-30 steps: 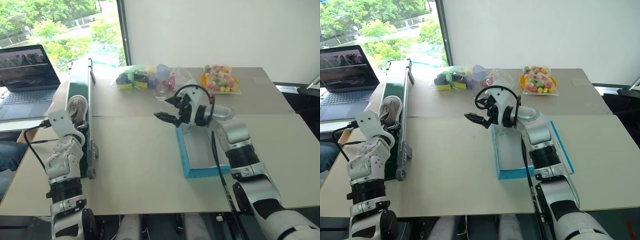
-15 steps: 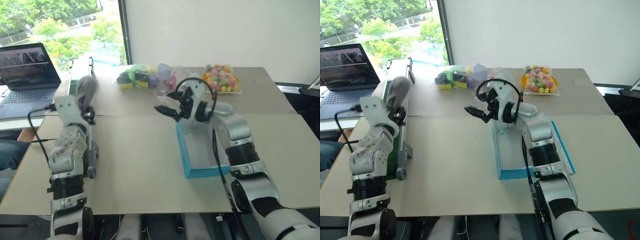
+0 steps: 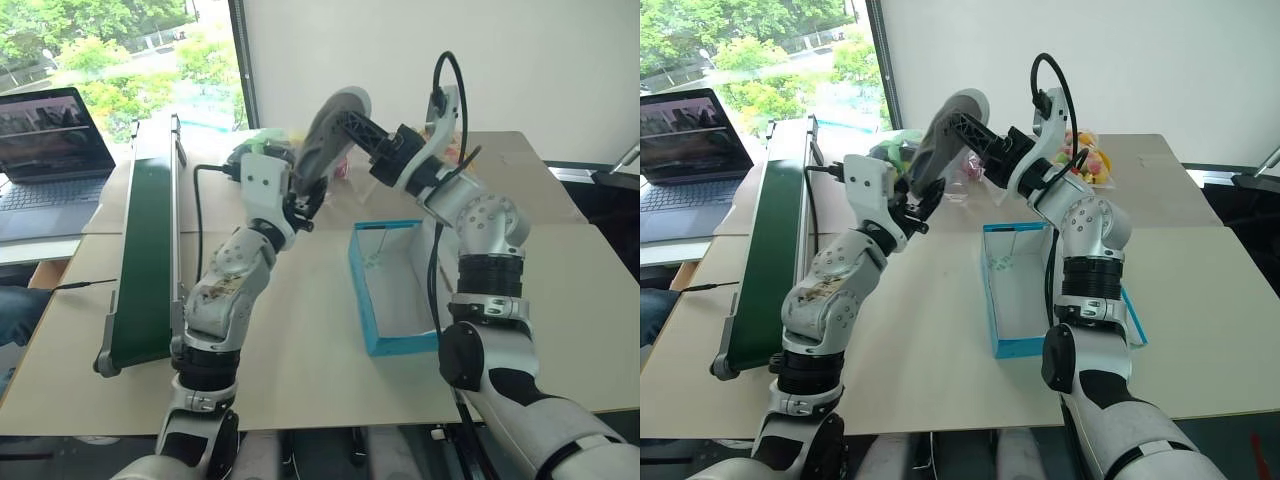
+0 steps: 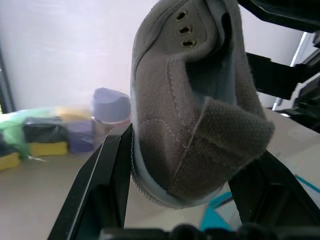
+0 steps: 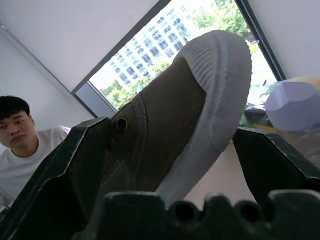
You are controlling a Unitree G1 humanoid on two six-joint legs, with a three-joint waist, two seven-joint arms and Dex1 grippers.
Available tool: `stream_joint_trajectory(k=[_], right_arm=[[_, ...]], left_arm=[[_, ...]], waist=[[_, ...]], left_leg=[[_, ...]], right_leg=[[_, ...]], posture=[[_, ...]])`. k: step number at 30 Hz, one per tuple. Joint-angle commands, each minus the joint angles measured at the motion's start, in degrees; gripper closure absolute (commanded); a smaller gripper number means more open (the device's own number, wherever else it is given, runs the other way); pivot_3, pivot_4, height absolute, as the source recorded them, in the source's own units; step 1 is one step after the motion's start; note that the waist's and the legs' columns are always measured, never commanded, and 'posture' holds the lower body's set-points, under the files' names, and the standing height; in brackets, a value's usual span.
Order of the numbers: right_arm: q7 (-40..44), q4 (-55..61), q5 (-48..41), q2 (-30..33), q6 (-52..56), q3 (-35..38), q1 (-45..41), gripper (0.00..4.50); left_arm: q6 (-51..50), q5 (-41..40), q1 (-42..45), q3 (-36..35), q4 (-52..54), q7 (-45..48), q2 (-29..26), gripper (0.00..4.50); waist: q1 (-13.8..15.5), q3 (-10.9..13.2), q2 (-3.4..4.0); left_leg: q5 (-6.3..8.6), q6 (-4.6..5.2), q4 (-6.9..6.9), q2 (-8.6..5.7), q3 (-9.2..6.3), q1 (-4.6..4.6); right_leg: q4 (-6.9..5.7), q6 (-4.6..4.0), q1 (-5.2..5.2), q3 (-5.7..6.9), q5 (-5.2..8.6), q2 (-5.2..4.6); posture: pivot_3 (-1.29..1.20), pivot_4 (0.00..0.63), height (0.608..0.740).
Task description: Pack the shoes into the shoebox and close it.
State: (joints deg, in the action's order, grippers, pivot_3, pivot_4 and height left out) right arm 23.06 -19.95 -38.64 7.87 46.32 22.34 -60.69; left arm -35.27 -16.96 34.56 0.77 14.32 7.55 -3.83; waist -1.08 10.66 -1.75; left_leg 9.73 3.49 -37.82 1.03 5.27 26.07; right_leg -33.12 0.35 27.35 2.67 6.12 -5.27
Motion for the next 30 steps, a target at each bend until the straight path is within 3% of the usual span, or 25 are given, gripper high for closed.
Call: stream_joint_trajectory(k=[1,4,6,7,11,13,17,18,19,23,27,30], right_arm=[[-1.13,0.59,-1.95,0.18,-0.75,0.92,-1.51,0.0],[-1.69,0.83,-2.12,0.25,-1.3,0.9,-1.3,0.0],[-1.86,0.84,-2.36,0.2,-2.08,1.3,-1.17,0.56],[-1.69,0.95,-2.47,0.25,-2.27,1.28,-1.07,0.61],[-1.57,1.37,-2.77,0.43,-2.65,1.26,-1.05,1.95],[-1.82,1.55,-3.05,0.36,-2.88,1.57,-1.25,2.74],[-1.94,1.78,-2.59,0.83,-3.52,1.3,-1.65,3.87],[-2.09,1.82,-2.13,1.24,-3.74,1.01,-1.81,3.98],[-2.29,1.86,-1.61,1.75,-3.9,0.65,-1.96,4.01],[-2.36,2.16,-0.2,4.57,-4.25,-0.74,-2.82,4.08],[-1.51,4.2,3.45,11.04,-3.14,-4.41,-4.58,4.09],[0.23,5.75,9.37,18.11,1.04,-12.46,-4.8,4.1]], left_arm=[[-0.86,-2.49,2.25,-0.72,2.57,-0.42,2.29,2.19],[-1.78,-2.43,2.03,0.43,2.94,0.38,2.41,2.19],[-3.19,-3.15,1.76,0.37,3.03,0.73,2.61,2.19],[-3.52,-3.22,1.64,0.39,3.06,0.85,2.59,2.19],[-6.39,-5.05,1.38,-0.68,3.42,1.07,2.46,2.19],[-14.34,-10.98,0.79,-2.87,4.01,2.76,2.13,2.19],[-17.81,-13.68,0.62,-4.76,5.86,5.71,-2.91,2.19],[-19.08,-14.59,1.01,-5.78,5.76,6.63,-4.86,2.19],[-19.96,-15.54,1.42,-6.48,5.69,7.97,-6.91,1.3],[-22.24,-18.17,3.19,-7.41,5.8,13.05,-14.39,0.0],[-22.16,-19.08,2.92,-5.6,7.24,23.31,-26.3,0.0],[-19.51,-17.07,1.88,-1.21,8.94,28.53,-32.24,0.0]], waist=[[0.06,0.0,0.0],[0.04,0.0,0.0],[0.07,0.0,0.0],[0.1,0.0,0.0],[0.13,0.0,0.0],[0.12,0.0,0.0],[-0.09,0.0,0.01],[-0.09,0.0,0.01],[-0.09,0.0,0.01],[0.21,0.02,0.04],[0.1,0.03,0.05],[0.27,0.03,0.05]], left_leg=[[0.0,-0.01,-0.01,0.0,-0.03,-0.01],[0.0,0.0,-0.03,-0.02,-0.05,-0.06],[-0.1,0.16,-0.03,-0.03,-0.05,-0.05],[-0.19,0.32,-0.03,-0.03,-0.06,-0.05],[-0.2,0.34,-0.03,-0.03,-0.07,-0.02],[-0.2,0.34,-0.03,-0.03,-0.07,-0.02],[-0.2,0.34,-0.03,0.0,-0.09,-0.04],[-0.2,0.34,-0.03,0.0,-0.11,-0.04],[-0.2,0.33,-0.03,0.01,-0.12,-0.06],[-0.17,0.28,-0.03,-0.03,-0.17,-0.03],[-0.07,0.12,-0.03,-0.06,-0.12,0.03],[0.05,-0.08,0.02,-0.06,-0.13,0.07]], right_leg=[[0.0,0.0,-0.03,0.01,0.0,0.01],[0.01,0.0,-0.11,0.0,0.0,0.0],[0.02,0.01,-0.12,-0.01,0.0,0.0],[0.02,0.01,-0.12,-0.01,0.0,0.0],[0.04,0.02,-0.11,0.0,0.01,-0.01],[0.05,0.02,-0.11,0.0,0.01,-0.02],[0.03,0.02,-0.11,0.0,0.01,0.03],[0.01,0.02,-0.11,0.0,0.01,0.04],[0.0,0.01,-0.11,0.01,0.01,0.06],[0.02,-0.04,-0.1,0.04,0.04,0.01],[0.1,-0.14,-0.06,0.01,0.12,-0.03],[0.09,-0.24,0.01,0.02,0.23,-0.03]], posture=[[0.0,0.15,0.738],[0.0,0.15,0.738],[0.0,0.15,0.738],[0.0,0.15,0.738],[0.0,0.15,0.738],[0.0,0.15,0.738],[0.0,0.15,0.738],[0.0,0.15,0.738],[0.0,0.15,0.738],[0.0,0.15,0.738],[0.0,0.15,0.738],[0.0,0.15,0.738]])
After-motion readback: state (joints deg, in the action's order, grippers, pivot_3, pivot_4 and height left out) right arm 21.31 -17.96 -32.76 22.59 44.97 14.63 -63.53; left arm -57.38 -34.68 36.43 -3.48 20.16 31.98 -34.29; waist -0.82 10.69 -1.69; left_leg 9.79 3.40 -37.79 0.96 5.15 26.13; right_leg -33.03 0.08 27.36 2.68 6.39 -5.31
